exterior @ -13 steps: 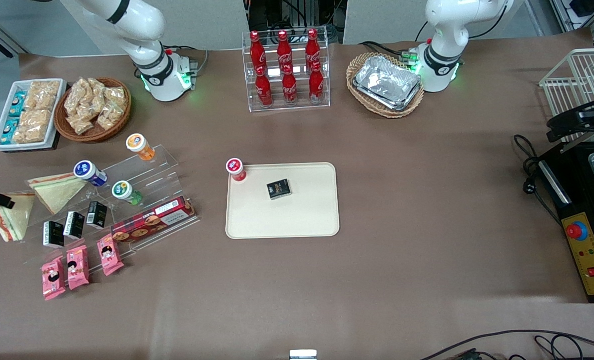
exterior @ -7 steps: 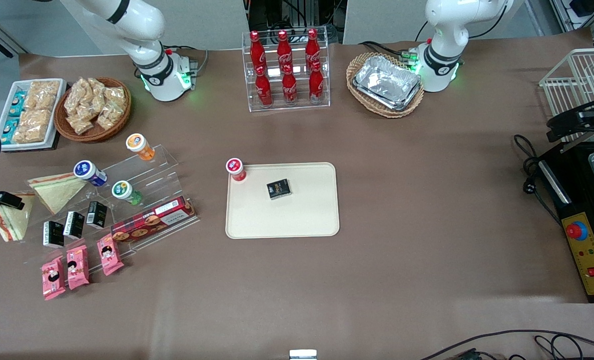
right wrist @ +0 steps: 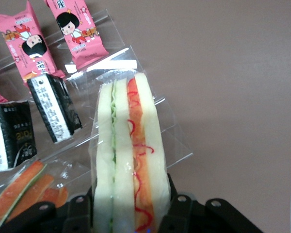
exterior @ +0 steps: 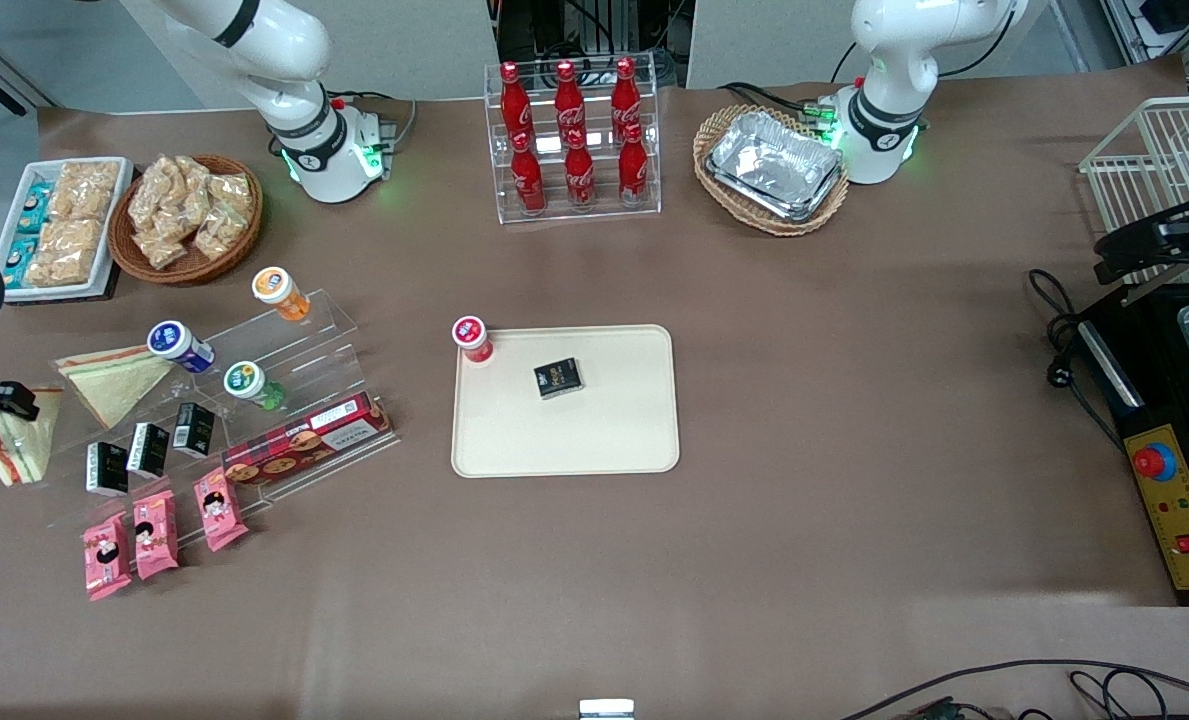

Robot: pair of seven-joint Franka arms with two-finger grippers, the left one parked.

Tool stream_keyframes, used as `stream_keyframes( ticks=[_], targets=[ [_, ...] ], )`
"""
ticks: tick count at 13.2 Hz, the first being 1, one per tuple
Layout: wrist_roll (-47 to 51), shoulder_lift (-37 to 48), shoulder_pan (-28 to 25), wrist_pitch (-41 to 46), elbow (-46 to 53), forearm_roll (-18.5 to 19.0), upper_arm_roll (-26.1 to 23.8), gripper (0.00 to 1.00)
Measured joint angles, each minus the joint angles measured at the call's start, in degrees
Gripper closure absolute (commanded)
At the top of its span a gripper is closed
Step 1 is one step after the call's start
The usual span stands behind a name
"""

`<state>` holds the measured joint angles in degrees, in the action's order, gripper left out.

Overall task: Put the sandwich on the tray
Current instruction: 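Lower the right gripper and close it on the wrapped sandwich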

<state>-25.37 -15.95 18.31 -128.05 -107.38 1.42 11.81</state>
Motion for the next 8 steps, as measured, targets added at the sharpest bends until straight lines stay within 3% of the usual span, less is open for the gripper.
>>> stream_keyframes(
  ticks=[3, 8],
  targets=[
    [-2.9, 0.5, 0.0, 0.4, 1.9, 0.0, 0.0, 0.49],
    [-14.7, 2.2, -1.4, 9.0, 8.2, 0.0, -0.4, 0.49]
  ],
)
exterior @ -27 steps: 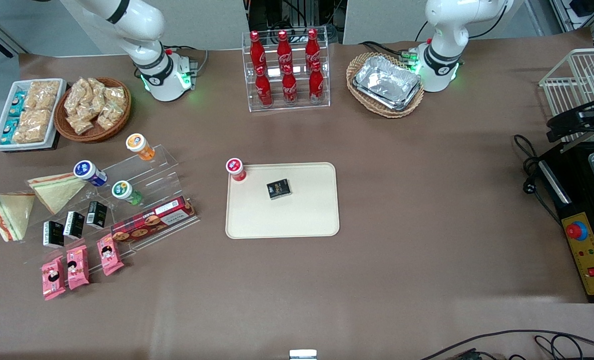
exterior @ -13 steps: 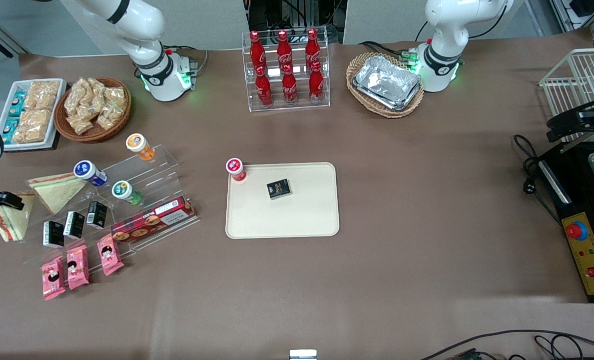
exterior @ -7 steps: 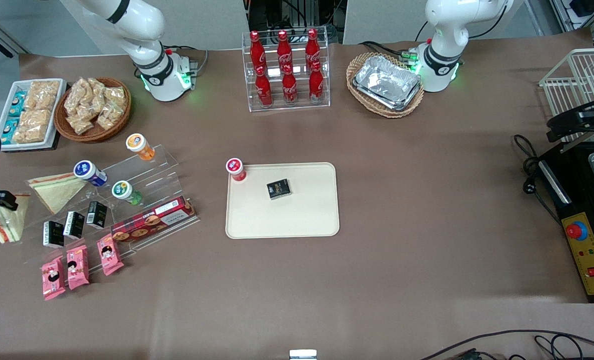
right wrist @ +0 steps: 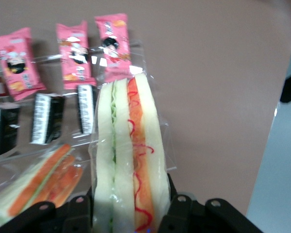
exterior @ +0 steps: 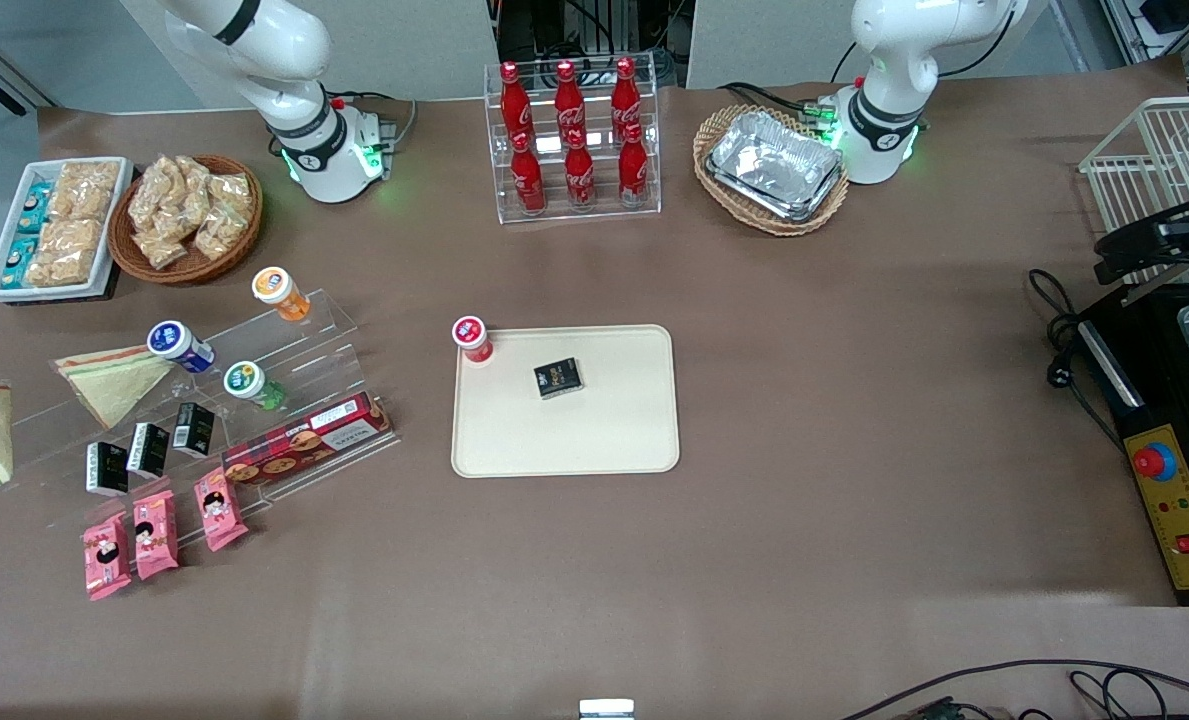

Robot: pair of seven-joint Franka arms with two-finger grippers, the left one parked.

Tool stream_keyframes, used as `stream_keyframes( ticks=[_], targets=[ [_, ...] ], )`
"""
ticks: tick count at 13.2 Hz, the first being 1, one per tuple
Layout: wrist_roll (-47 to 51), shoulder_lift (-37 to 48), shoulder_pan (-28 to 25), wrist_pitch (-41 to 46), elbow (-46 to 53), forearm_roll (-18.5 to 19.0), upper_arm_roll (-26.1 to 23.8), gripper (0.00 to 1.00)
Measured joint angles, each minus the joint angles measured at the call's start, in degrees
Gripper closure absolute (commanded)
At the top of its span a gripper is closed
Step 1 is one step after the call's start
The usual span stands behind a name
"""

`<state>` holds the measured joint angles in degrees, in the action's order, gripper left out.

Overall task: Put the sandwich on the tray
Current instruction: 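Lower the right gripper and close it on the wrapped sandwich, then lift the sandwich and carry it over the cream tray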

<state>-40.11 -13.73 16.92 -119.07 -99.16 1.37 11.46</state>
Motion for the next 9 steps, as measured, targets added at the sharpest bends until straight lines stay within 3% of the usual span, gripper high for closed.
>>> stream_keyframes(
  ticks=[4, 9],
  targets=[
    [-4.9, 2.3, -5.3, 4.7, 1.6, -2.2, -3.6, 0.49],
    [-5.1, 2.4, -13.3, 6.2, 2.8, -2.8, -12.4, 0.50]
  ],
)
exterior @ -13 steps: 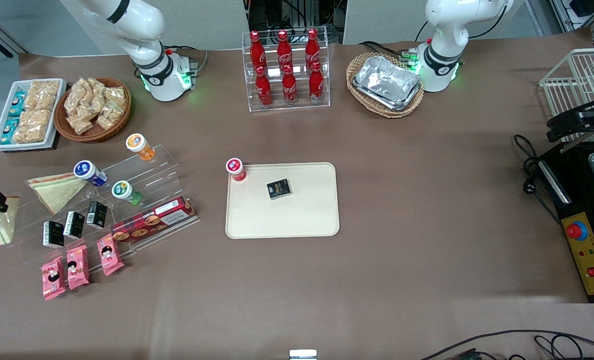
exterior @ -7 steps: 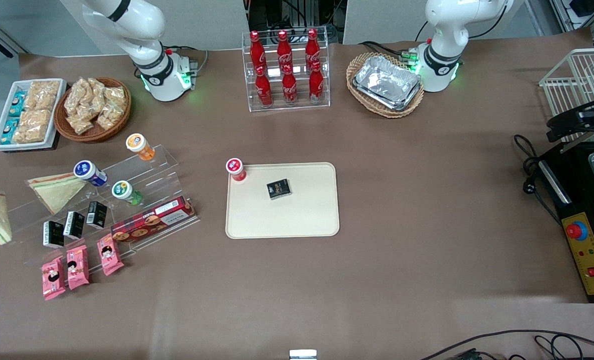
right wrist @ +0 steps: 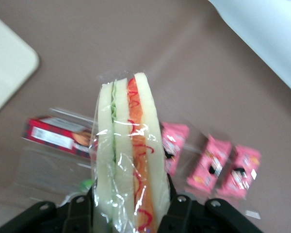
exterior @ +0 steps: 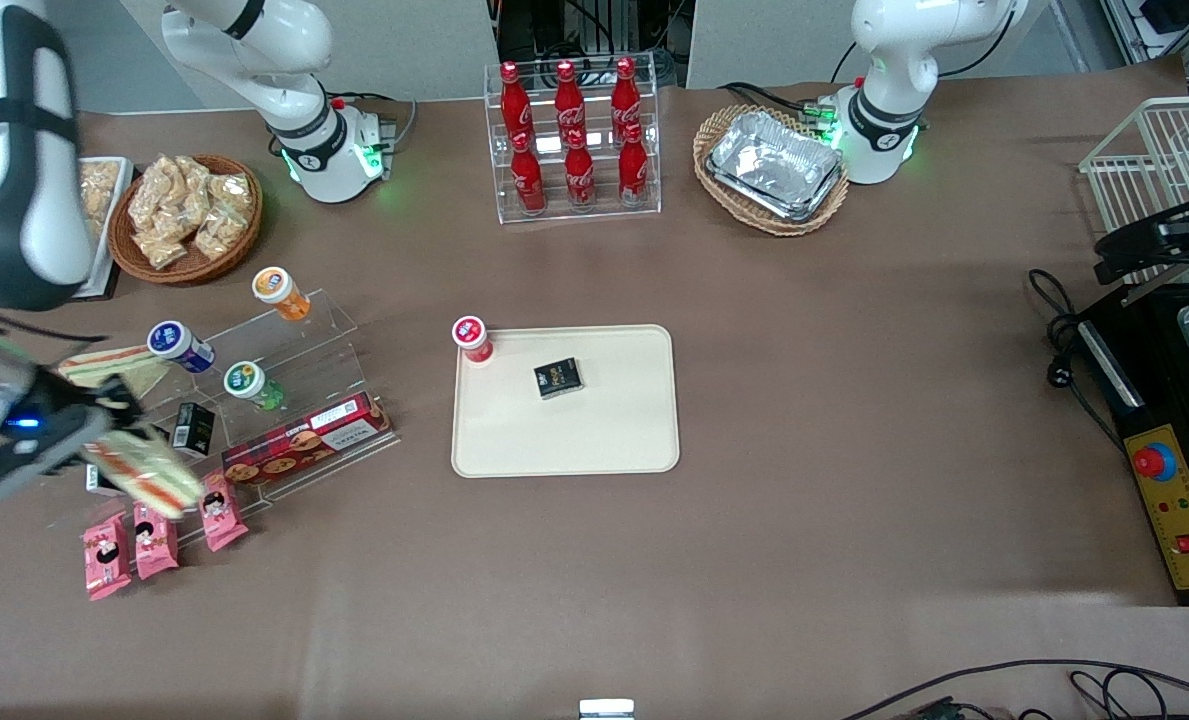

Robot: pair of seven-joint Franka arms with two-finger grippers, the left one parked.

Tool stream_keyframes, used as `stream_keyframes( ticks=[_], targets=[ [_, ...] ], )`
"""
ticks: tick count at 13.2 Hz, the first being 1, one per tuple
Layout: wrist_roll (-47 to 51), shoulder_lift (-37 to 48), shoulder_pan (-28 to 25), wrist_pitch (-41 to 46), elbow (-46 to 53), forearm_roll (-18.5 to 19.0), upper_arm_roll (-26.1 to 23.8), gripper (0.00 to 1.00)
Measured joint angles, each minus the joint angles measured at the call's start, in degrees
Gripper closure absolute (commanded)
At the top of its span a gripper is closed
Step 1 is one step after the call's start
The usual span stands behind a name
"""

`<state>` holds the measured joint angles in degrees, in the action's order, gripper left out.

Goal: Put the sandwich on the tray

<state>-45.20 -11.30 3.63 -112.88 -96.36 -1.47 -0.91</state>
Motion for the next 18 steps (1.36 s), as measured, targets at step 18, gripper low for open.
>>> stream_keyframes(
  ticks=[18],
  targets=[
    [-1.0, -18.8, -35.2, -12.6, 0.7, 2.6, -2.2, 0.50]
  ],
)
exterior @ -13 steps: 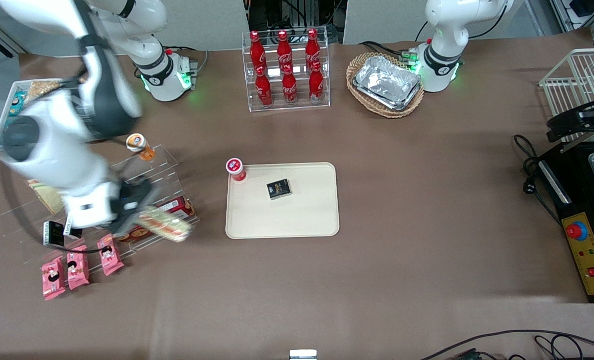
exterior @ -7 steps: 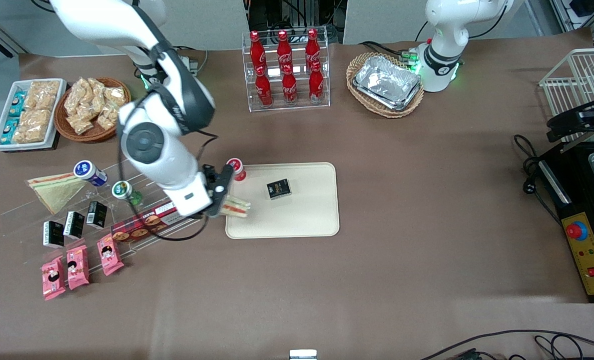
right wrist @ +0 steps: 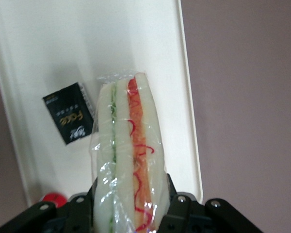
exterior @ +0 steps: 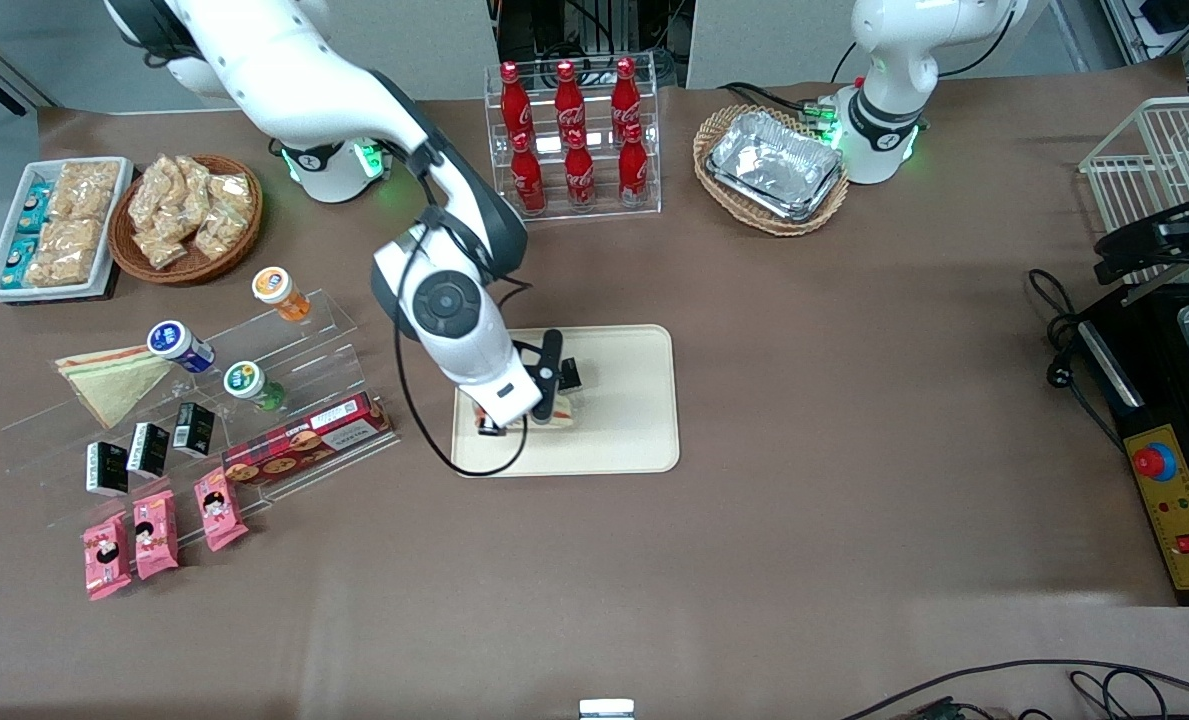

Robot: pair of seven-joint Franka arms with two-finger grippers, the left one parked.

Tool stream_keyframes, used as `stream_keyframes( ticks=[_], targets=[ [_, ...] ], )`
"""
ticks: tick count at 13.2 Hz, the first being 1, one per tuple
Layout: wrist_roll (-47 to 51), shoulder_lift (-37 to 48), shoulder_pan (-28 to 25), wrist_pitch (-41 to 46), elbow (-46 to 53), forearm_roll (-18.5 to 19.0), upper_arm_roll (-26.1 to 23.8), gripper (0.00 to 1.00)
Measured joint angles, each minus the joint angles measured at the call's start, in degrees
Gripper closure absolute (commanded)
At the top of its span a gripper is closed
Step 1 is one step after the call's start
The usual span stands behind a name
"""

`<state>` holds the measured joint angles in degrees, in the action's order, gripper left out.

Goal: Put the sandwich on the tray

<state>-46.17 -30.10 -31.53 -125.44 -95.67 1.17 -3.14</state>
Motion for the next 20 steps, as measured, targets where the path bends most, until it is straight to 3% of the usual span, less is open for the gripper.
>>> stream_keyframes(
  ticks=[6, 8, 15, 20],
  targets=[
    [0.0, -7.8, -1.3, -2.8, 3.3, 0.1, 0.3, 0.46],
    [0.0, -8.5, -1.2, -3.9, 3.7, 0.1, 0.8, 0.00],
    [2.3, -6.1, -0.5, -4.6, 6.5, -0.1, 1.7, 0.00],
    [7.3, 3.7, 6.4, 2.4, 7.2, -3.2, 2.2, 0.00]
  ],
)
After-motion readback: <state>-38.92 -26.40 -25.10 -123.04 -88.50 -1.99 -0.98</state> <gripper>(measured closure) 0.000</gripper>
